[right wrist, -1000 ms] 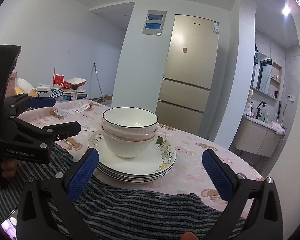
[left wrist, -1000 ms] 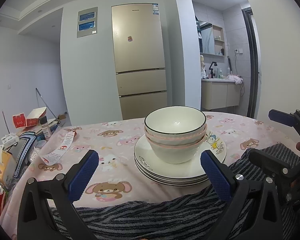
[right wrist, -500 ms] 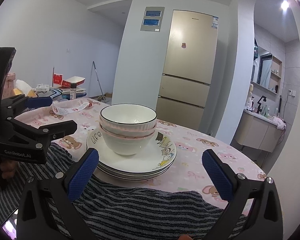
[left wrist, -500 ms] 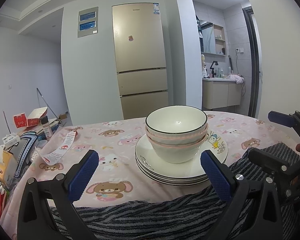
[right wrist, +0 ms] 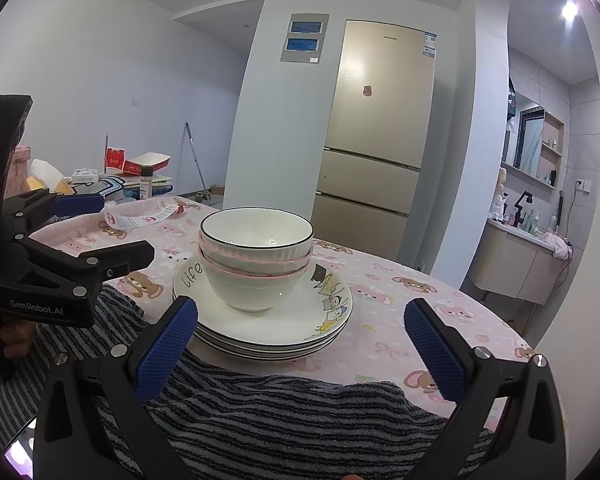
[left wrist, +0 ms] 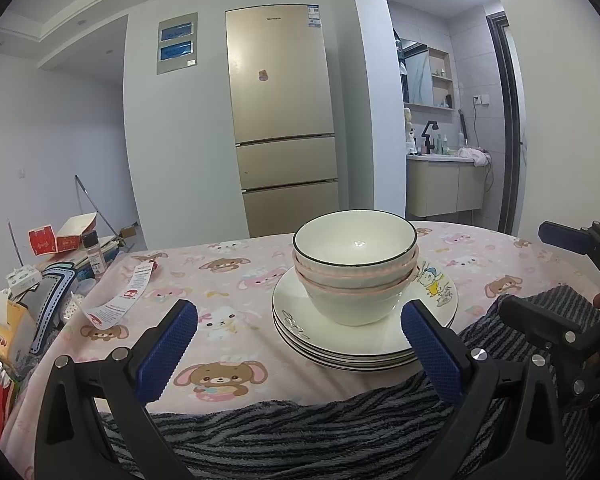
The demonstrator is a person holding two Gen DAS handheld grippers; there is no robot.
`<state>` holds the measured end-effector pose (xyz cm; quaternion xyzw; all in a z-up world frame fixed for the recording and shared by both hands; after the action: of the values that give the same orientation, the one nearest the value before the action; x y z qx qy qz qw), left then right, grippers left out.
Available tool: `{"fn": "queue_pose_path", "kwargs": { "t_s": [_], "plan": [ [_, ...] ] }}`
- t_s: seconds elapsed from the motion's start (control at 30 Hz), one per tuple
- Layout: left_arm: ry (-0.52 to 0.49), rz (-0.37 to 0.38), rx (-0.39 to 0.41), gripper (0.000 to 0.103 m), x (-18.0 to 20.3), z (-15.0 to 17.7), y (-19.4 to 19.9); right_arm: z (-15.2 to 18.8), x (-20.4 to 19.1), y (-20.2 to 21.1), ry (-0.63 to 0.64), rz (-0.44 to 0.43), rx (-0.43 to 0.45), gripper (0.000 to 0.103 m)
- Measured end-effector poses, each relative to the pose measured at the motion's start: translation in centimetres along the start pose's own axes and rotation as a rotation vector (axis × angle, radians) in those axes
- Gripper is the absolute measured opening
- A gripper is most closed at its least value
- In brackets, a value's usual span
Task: Organize plates and bowls
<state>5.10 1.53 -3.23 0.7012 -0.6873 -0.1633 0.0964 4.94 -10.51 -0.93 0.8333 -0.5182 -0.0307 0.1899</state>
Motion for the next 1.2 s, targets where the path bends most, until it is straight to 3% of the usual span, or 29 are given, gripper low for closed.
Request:
{"fn": "queue_pose_path", "kwargs": {
  "t_s": [1.2],
  "plan": [
    [-0.023, -0.010, 0.006, 0.103, 0.16, -0.30, 0.12, -0.18, -0.64, 0.80, 0.022, 0.007, 0.037, 0.103]
  ]
}}
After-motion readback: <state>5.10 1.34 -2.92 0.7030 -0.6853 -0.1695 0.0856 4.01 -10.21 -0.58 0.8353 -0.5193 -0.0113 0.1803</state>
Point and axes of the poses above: each gripper's, at about its wrist camera, not at the fingertips, and y roughly against the way its jaws point, x to its right, z to its underside, the point moved 7 cm from there along -y, roughly the way its jaws point, and after that the axes turned 4 degrees about -z, right-handed, at the moved point
